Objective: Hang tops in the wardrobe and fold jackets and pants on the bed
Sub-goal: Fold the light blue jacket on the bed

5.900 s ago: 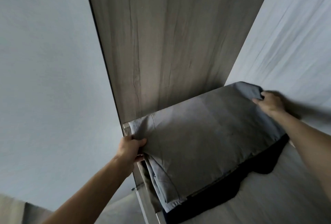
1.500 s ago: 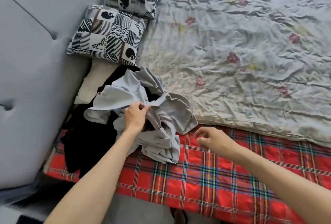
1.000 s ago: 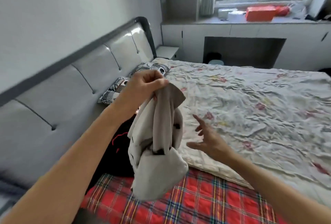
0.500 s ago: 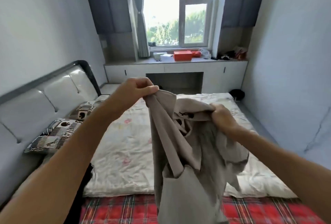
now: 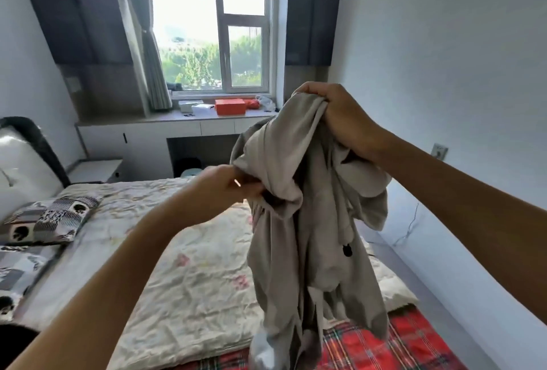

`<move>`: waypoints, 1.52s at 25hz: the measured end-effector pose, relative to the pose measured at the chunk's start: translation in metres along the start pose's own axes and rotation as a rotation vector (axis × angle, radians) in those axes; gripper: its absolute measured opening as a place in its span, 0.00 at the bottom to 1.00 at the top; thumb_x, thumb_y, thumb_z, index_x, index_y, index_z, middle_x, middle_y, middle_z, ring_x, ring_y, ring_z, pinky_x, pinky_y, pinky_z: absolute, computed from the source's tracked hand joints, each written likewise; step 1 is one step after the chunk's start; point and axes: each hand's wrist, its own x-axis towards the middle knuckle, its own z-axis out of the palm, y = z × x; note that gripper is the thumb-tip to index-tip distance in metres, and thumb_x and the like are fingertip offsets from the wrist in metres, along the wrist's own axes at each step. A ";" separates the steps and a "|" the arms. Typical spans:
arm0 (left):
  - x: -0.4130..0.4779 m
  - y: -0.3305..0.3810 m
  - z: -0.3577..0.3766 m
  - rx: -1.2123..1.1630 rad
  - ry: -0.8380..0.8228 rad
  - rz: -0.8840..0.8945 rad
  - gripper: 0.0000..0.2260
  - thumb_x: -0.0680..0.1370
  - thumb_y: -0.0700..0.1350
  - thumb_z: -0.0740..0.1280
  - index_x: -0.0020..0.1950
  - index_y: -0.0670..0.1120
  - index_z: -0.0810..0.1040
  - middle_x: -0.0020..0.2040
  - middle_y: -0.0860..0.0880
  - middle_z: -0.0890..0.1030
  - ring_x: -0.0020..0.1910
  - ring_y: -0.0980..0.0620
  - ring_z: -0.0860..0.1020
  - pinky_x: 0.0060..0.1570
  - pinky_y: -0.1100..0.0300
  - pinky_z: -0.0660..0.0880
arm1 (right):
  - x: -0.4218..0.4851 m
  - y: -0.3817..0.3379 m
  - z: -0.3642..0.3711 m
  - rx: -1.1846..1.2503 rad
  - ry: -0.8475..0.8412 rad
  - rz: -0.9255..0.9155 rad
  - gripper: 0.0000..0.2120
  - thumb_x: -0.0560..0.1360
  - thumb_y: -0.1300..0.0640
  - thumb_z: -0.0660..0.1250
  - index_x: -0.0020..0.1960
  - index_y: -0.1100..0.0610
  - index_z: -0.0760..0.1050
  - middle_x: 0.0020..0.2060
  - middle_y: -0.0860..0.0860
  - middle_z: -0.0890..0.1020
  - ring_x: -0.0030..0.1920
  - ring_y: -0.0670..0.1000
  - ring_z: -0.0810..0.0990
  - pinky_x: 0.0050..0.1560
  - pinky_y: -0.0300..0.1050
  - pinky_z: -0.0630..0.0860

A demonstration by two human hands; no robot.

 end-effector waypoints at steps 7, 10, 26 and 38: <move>0.073 0.074 0.047 -0.779 0.119 -0.167 0.17 0.76 0.54 0.72 0.59 0.46 0.80 0.52 0.49 0.84 0.50 0.50 0.83 0.52 0.55 0.81 | 0.014 0.063 -0.053 0.351 -0.046 0.110 0.20 0.79 0.69 0.56 0.37 0.55 0.81 0.32 0.46 0.81 0.33 0.41 0.77 0.40 0.35 0.73; 0.088 0.089 0.061 -0.722 0.377 -0.256 0.06 0.79 0.46 0.68 0.50 0.45 0.83 0.45 0.49 0.86 0.45 0.52 0.83 0.50 0.60 0.79 | 0.012 0.104 -0.064 0.278 -0.229 0.165 0.16 0.79 0.68 0.59 0.40 0.57 0.81 0.36 0.48 0.82 0.38 0.43 0.79 0.43 0.37 0.76; 0.059 0.079 -0.002 -0.873 0.639 -0.274 0.08 0.80 0.46 0.67 0.48 0.43 0.83 0.39 0.48 0.85 0.36 0.52 0.83 0.36 0.61 0.80 | -0.037 0.147 -0.031 0.337 -0.773 0.432 0.08 0.75 0.53 0.72 0.46 0.58 0.80 0.40 0.53 0.85 0.38 0.47 0.83 0.40 0.40 0.78; 0.036 0.014 -0.026 0.309 0.533 -0.068 0.10 0.78 0.51 0.69 0.46 0.45 0.84 0.38 0.50 0.82 0.38 0.53 0.79 0.40 0.73 0.69 | 0.014 0.064 0.026 0.141 -0.716 0.041 0.11 0.76 0.59 0.67 0.56 0.49 0.71 0.44 0.56 0.82 0.39 0.50 0.81 0.38 0.47 0.81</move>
